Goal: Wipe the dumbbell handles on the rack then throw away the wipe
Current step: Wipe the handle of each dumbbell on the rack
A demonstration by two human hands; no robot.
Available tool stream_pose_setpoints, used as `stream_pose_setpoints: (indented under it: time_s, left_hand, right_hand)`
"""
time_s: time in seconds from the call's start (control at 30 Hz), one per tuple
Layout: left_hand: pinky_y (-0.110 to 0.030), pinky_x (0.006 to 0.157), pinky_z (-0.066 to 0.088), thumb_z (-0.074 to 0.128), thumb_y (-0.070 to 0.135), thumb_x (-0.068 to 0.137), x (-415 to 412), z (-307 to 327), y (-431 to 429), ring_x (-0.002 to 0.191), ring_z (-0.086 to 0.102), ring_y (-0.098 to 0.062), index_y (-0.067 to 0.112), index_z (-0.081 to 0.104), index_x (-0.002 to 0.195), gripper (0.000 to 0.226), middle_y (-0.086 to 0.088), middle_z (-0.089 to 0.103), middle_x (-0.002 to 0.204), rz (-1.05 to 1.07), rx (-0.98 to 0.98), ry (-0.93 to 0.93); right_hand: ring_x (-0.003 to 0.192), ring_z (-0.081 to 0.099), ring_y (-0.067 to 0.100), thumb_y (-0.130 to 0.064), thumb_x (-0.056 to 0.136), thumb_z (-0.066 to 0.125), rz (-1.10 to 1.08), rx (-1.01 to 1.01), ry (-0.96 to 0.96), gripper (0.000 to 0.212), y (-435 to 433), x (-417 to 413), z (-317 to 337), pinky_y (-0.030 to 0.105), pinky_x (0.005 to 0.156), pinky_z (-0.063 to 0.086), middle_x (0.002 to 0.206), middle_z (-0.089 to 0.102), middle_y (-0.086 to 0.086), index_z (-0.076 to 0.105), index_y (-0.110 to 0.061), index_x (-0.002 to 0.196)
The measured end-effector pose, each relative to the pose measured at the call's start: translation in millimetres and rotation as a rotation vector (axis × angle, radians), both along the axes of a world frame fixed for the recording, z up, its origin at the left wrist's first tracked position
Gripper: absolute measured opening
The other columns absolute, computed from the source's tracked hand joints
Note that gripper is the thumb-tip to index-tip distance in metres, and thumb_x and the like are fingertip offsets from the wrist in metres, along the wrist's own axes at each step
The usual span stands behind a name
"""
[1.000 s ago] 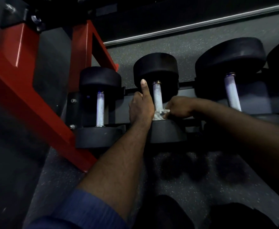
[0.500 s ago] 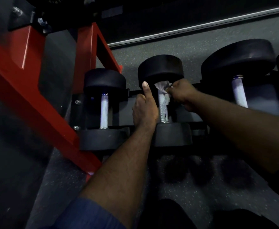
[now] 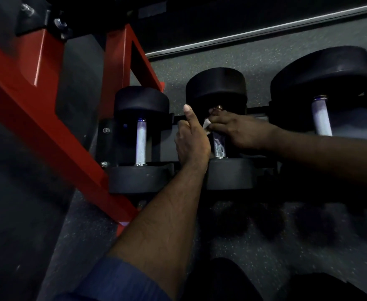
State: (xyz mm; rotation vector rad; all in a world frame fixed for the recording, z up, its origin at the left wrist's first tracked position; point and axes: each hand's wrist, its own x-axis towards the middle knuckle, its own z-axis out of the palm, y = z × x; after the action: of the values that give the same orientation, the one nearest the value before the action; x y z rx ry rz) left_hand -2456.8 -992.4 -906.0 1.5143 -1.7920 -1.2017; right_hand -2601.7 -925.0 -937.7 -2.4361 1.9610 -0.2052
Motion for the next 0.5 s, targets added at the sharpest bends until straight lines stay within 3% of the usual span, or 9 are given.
stream_pose_setpoints:
  time_s: [0.13,0.23,0.3,0.37,0.43,0.5]
  left_hand:
    - [-0.032,0.09,0.029,0.01,0.071,0.103,-2,0,0,0.129,0.055,-0.027,0.018,0.059,0.139,0.081,-0.007,0.063,0.138,-0.023,-0.01,-0.01]
    - [-0.034,0.091,0.028,0.009,0.073,0.102,-1,-3,-1,0.131,0.053,-0.028,0.018,0.06,0.138,0.083,-0.007,0.062,0.139,-0.019,0.0,-0.011]
    - [-0.036,0.092,0.03,0.009,0.074,0.101,0,-3,-2,0.131,0.053,-0.027,0.019,0.06,0.138,0.084,-0.007,0.063,0.139,-0.02,0.008,-0.008]
    - [-0.036,0.092,0.031,0.008,0.074,0.101,0,-3,-2,0.13,0.054,-0.027,0.019,0.06,0.138,0.084,-0.007,0.063,0.137,-0.029,0.012,-0.016]
    - [-0.038,0.095,0.034,0.008,0.074,0.101,-1,-4,-1,0.129,0.054,-0.028,0.019,0.059,0.139,0.084,-0.007,0.064,0.136,-0.029,0.003,-0.023]
    - [-0.04,0.098,0.036,0.008,0.073,0.101,-1,-3,-2,0.13,0.054,-0.029,0.019,0.06,0.139,0.084,-0.007,0.064,0.136,-0.027,0.001,-0.032]
  right_hand:
    - [0.136,0.05,0.036,-0.025,0.093,0.028,0.284,0.16,-0.054,0.058,-2,-10,11,0.049,0.109,0.045,0.14,0.057,0.022,0.062,-0.001,0.134]
    - [0.128,0.055,0.037,-0.031,0.094,0.02,0.116,0.01,0.029,0.063,-11,-14,25,0.051,0.101,0.049,0.133,0.062,0.018,0.065,-0.005,0.128]
    - [0.127,0.056,0.039,-0.027,0.096,0.023,0.05,-0.04,0.11,0.058,-16,0,18,0.052,0.103,0.046,0.127,0.066,0.018,0.069,-0.002,0.121]
    - [0.122,0.059,0.041,-0.025,0.098,0.032,0.116,0.065,0.103,0.049,-15,11,-6,0.049,0.104,0.046,0.125,0.066,0.019,0.068,0.001,0.119]
    - [0.112,0.064,0.039,-0.033,0.096,0.027,0.335,0.208,0.022,0.055,-27,3,-19,0.049,0.098,0.049,0.117,0.067,0.018,0.069,0.001,0.11]
    - [0.103,0.067,0.035,-0.028,0.096,0.029,0.355,0.277,0.042,0.051,-48,-21,-18,0.048,0.093,0.052,0.109,0.069,0.018,0.071,-0.001,0.101]
